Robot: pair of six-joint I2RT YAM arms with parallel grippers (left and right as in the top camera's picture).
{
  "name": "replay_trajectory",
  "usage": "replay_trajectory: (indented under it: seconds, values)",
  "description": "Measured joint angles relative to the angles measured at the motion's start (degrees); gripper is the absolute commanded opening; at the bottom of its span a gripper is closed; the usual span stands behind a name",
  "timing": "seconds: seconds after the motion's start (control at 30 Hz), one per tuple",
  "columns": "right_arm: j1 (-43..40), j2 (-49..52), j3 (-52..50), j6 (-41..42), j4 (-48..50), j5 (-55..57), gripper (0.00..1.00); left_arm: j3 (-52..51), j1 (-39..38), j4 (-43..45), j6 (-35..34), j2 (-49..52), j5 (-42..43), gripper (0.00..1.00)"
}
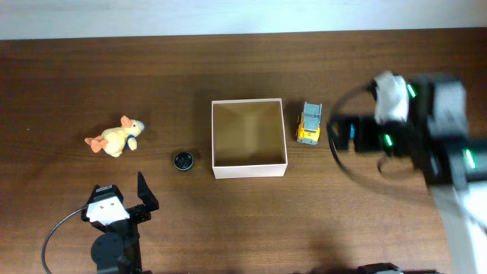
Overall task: Pack container
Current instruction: 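Move the right gripper toward the Rubik's cube on the right, then lower the right gripper over the Rubik's cube and close on it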
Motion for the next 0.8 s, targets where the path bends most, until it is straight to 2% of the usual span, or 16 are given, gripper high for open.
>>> replay_trajectory:
  seconds: [0.33, 0.57, 0.8]
  values:
    - [-1.9, 20.7, 4.2, 1.1, -0.1, -1.6, 0.99, 0.0, 0.0, 0.0, 0.0, 0.0, 0.0, 0.99]
    - [-10.3, 22.0, 4.7, 1.0, -3.9, 3.3, 0.99, 0.0, 0.0, 0.0, 0.0, -0.1, 0.0, 0.99]
    - [-20.3, 22.0, 5.0, -8.2, -4.8, 10.5, 0.99, 0.0, 0.0, 0.0, 0.0, -0.1, 0.0, 0.99]
